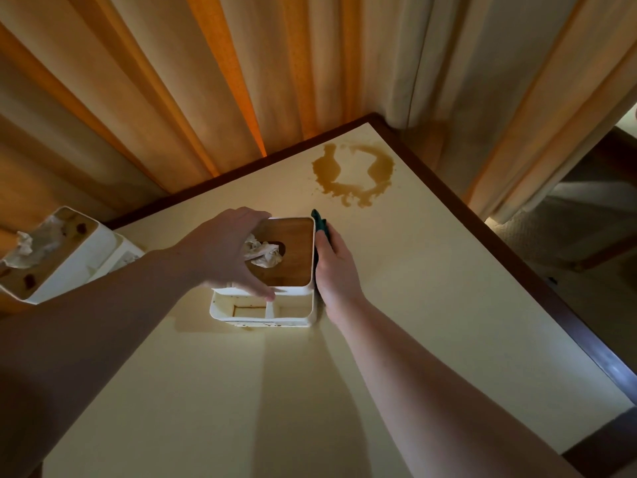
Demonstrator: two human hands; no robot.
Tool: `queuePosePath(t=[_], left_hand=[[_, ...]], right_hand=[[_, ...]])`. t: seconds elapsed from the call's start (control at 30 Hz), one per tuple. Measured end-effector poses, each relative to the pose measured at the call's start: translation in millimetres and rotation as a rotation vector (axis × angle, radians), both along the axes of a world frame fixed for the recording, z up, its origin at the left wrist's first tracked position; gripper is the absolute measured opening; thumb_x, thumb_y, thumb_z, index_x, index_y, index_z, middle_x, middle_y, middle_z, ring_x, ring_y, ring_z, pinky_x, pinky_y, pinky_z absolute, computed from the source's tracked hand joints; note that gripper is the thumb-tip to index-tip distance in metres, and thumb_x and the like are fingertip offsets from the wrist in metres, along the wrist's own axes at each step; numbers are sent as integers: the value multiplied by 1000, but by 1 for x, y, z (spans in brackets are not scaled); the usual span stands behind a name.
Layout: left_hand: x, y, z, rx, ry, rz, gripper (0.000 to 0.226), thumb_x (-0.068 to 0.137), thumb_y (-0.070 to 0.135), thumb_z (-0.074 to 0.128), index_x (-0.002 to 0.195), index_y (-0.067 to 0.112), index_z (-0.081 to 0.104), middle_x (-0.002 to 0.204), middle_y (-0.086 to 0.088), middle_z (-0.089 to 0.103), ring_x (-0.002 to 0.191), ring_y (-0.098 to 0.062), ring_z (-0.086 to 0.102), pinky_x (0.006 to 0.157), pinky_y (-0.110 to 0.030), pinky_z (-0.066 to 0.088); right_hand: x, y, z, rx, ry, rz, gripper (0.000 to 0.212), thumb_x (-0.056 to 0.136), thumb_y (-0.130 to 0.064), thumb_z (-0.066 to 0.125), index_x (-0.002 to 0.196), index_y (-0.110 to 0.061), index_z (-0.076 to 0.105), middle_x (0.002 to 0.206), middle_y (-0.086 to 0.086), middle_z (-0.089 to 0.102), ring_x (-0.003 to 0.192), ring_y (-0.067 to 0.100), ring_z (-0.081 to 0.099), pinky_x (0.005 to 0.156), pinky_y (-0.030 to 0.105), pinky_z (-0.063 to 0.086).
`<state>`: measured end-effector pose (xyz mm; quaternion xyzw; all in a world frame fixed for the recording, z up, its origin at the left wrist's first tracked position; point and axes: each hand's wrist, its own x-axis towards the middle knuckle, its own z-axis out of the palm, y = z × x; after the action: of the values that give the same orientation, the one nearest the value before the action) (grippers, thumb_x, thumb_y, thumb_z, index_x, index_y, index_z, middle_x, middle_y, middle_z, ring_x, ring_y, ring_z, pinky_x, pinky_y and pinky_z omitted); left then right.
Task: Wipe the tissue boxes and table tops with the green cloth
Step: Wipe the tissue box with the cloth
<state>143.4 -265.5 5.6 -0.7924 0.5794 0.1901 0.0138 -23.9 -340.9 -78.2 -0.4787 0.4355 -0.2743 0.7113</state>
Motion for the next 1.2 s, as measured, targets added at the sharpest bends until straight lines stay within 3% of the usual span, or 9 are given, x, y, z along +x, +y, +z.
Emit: queuePosePath(t=[0.2, 0.3, 0.43, 0.57, 0.7, 0.8, 0.93, 1.07, 1.2], left_hand=[[0, 0, -1, 14, -10, 11, 141, 38, 80, 89, 156, 33, 27, 149, 10, 42, 131, -14, 39, 105, -36, 42], [0, 0, -1, 6, -12, 5, 141, 38, 81, 88, 156, 32, 27, 149, 11, 42, 130, -13, 39, 105, -36, 42], [1, 1, -1, 2, -5, -5, 140, 39, 83, 86, 156, 32, 28, 148, 11, 43, 129, -13, 39, 107, -37, 42], [0, 2, -2, -8, -4, -3, 140, 39, 83, 86, 156, 32, 28, 149, 10, 43, 131, -14, 38, 109, -37, 41], [-3, 2, -3, -7, -3, 20, 141, 41, 77, 90, 158, 29, 27, 151, 8, 42, 135, -15, 37, 110, -37, 39], [-6, 3, -4, -13, -11, 46, 141, 40, 78, 89, 157, 29, 29, 150, 7, 43, 133, -16, 38, 108, -37, 39], [-9, 3, -6, -20, -9, 90, 142, 38, 82, 86, 157, 29, 29, 150, 7, 44, 132, -17, 39, 109, -39, 41], [-16, 1, -3, 17, -73, 135, 147, 35, 91, 79, 158, 27, 27, 151, 6, 43, 133, -18, 41, 109, -40, 42], [-25, -2, -1, 54, -168, 183, 146, 27, 104, 63, 147, 24, 38, 129, 6, 52, 114, -18, 49, 98, -41, 50]], right_hand=[[-33, 51, -7, -30, 26, 24, 45, 113, -37, 35, 158, -39, 39, 152, -21, 50, 137, -1, 48, 115, 26, 40], [-48, 75, -5, -23, -17, 32, 45, 114, -27, 35, 158, -35, 38, 150, -30, 45, 134, -20, 40, 109, 3, 31], [-42, 72, 3, -46, -41, 12, 47, 113, -23, 37, 159, -33, 38, 150, -21, 51, 133, -11, 47, 112, 16, 41], [-17, 29, 15, -95, -40, 6, 52, 108, -36, 40, 159, -33, 38, 148, -12, 54, 132, 5, 55, 112, 38, 49], [-8, 3, 13, -40, -16, 9, 40, 110, -32, 39, 149, -36, 49, 119, -14, 67, 104, 6, 68, 100, 50, 56], [-16, 12, 4, -38, 29, 18, 31, 111, -32, 38, 133, -46, 55, 113, -18, 69, 103, 6, 68, 100, 48, 55], [-35, 38, -10, -47, 45, 32, 41, 108, -41, 38, 147, -41, 51, 131, -20, 65, 115, 6, 62, 99, 36, 51], [-53, 56, -7, -65, -2, 1, 35, 111, -25, 42, 141, -39, 54, 123, -31, 64, 117, -10, 58, 97, 18, 44], [-56, 42, 4, -118, 5, -19, 33, 111, -21, 43, 138, -30, 59, 123, -19, 68, 114, -3, 62, 100, 25, 49]])
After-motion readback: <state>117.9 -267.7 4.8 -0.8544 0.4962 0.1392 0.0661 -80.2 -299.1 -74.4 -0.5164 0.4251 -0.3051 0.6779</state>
